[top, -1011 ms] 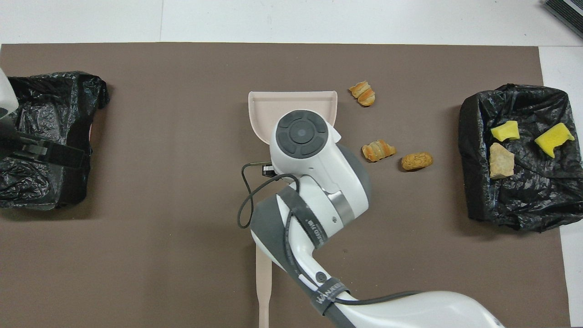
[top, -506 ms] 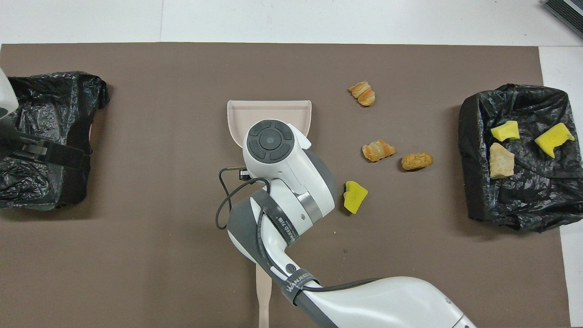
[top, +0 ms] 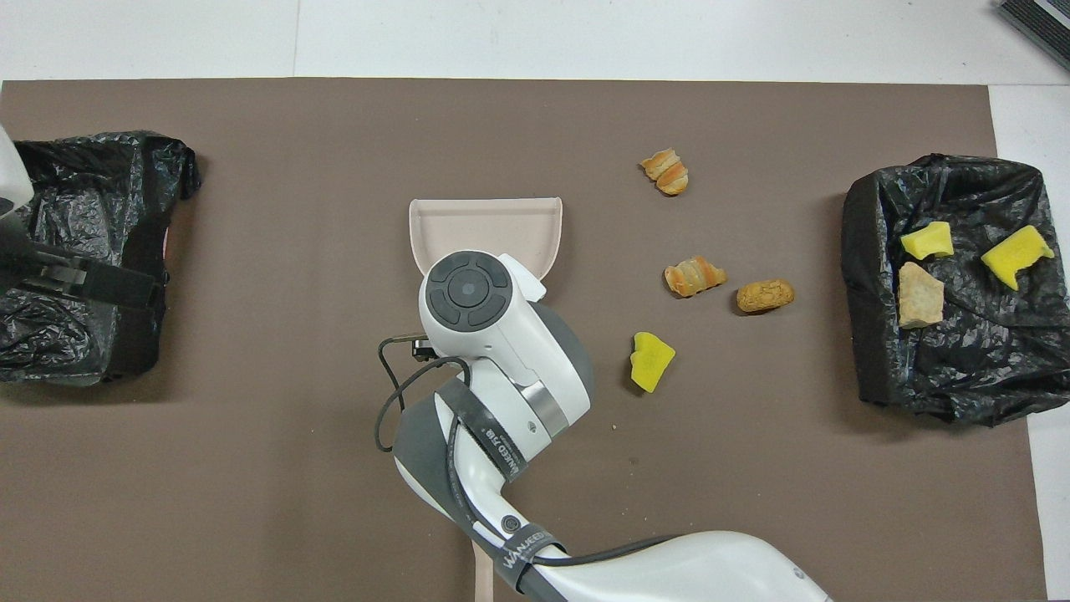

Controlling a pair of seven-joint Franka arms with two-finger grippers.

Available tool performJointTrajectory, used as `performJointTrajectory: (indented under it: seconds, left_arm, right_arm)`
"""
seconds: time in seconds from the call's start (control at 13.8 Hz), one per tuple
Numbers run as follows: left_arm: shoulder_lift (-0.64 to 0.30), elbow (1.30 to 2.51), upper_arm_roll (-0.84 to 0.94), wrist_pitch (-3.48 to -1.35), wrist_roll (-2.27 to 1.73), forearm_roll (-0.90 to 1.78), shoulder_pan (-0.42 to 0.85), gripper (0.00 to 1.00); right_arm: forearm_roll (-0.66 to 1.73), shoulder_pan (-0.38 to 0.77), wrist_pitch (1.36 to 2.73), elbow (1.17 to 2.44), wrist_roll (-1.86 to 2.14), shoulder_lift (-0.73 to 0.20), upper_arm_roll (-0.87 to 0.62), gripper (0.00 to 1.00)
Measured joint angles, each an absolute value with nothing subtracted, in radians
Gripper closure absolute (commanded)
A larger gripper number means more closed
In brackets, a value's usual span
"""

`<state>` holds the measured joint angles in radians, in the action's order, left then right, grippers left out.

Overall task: Sweep and dump trash in bin
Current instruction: 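Release the dustpan and withdraw the right gripper toward the robot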

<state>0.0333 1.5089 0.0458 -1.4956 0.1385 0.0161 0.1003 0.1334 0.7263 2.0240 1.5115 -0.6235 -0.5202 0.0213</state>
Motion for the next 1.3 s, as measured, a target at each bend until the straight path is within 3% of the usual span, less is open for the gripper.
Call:
performJointTrajectory:
  seconds: [0.36,0.72,1.08,1.3]
  left_arm:
    - [0.033,1.509,0.046,-1.496,0.139,0.016,0.1,0.0]
    - [0.037,1.515,0.055,-1.489,0.139,0.017,0.101,0.0]
    - [0.044,1.553,0.074,-1.543,0.136,0.023,0.131,0.0]
    - [0.036,1.625,0.077,-1.662,0.088,0.023,0.194,0.0]
  right_arm:
    - [0.152,0.727,1.914,1.547,-0.627,-0.469,0.001,0.0]
    - [0.198,0.812,1.905,1.787,-0.783,-0.291,-0.027,0.0]
    - [0.31,0.941,2.125,2.082,-0.919,-0.141,-0.029,0.0]
    - [0.339,0.995,2.185,2.233,-0.93,-0.06,-0.029,0.0]
